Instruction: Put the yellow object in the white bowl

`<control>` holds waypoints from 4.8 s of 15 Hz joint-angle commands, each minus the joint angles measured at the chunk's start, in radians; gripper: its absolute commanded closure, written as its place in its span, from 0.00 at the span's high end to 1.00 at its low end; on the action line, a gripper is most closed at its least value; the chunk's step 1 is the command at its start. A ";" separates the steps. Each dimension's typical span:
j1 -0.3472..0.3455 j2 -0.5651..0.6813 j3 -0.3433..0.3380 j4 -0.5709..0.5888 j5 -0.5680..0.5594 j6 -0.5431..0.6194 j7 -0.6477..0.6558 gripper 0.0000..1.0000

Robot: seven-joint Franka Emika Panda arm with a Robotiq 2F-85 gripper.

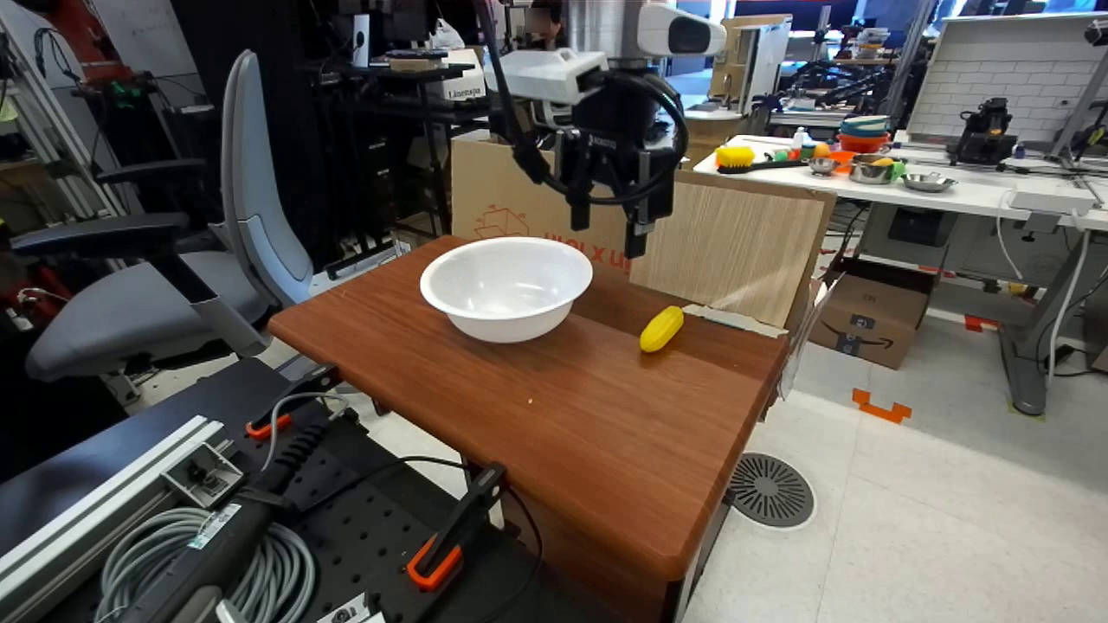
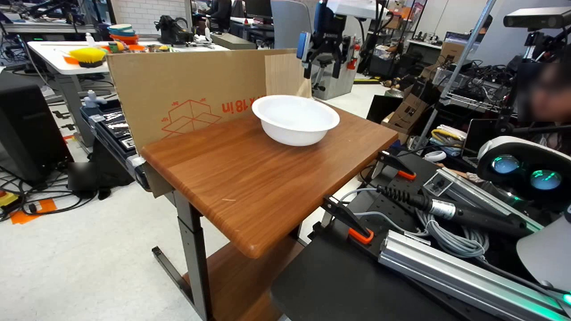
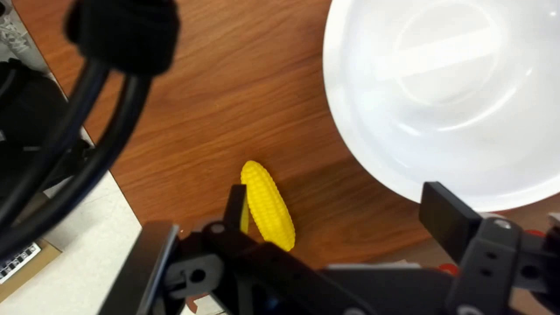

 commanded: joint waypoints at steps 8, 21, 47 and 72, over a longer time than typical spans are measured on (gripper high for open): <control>-0.016 0.288 -0.036 0.377 0.060 -0.211 -0.120 1.00; -0.014 0.396 -0.053 0.381 0.064 -0.217 -0.093 1.00; -0.027 0.281 -0.046 0.295 0.146 -0.167 -0.100 0.07; 0.224 -0.273 0.081 -0.318 0.095 -0.087 -0.003 0.07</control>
